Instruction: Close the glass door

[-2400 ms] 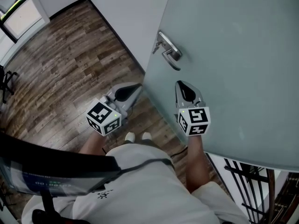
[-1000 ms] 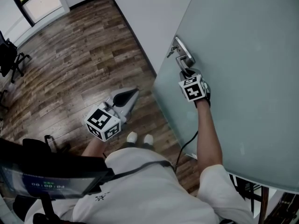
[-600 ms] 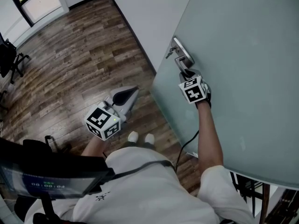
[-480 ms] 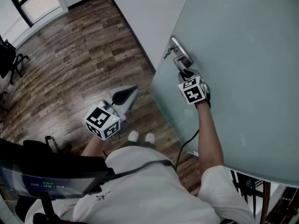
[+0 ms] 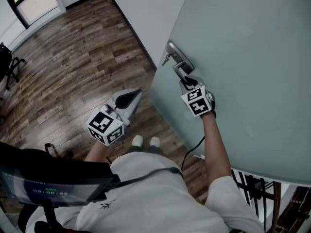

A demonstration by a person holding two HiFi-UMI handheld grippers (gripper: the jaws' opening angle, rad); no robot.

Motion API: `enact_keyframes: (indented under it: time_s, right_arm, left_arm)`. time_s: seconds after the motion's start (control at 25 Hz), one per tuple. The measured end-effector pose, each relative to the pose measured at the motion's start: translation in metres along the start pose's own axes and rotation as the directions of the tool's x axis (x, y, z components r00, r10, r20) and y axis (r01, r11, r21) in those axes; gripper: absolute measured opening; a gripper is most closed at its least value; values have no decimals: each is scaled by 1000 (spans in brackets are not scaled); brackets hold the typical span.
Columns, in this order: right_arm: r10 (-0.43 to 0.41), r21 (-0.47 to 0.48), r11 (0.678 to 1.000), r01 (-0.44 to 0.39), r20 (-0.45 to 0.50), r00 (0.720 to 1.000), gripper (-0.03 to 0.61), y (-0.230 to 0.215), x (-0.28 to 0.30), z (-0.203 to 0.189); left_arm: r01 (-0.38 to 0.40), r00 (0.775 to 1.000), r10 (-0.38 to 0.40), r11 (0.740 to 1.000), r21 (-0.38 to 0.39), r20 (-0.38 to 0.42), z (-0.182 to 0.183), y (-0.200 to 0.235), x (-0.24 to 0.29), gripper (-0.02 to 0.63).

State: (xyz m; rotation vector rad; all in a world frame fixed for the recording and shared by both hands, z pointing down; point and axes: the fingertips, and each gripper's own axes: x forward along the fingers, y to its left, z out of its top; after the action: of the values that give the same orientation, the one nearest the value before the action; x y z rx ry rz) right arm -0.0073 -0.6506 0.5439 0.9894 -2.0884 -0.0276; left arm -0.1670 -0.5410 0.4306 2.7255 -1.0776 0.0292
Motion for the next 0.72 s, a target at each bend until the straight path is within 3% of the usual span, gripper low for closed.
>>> enact_keyframes:
  time_s: [0.16,0.44,0.72]
  right_arm:
    - [18,4,1000,-18,-3,1000,91,29,-20,35]
    - [46,-30,999,-44,53,998,91,80,-39,50]
    - [83,-40,996,-80,79,993,92,97,-55,55]
  left_arm:
    - [4,1000,-4,1000,-11,0,14,10,-32,3]
    - [-23,999,24,1000,-19,38,17,-5,-60,3]
    - [-129,991,130,992,-12,32,20,-43,-53,4]
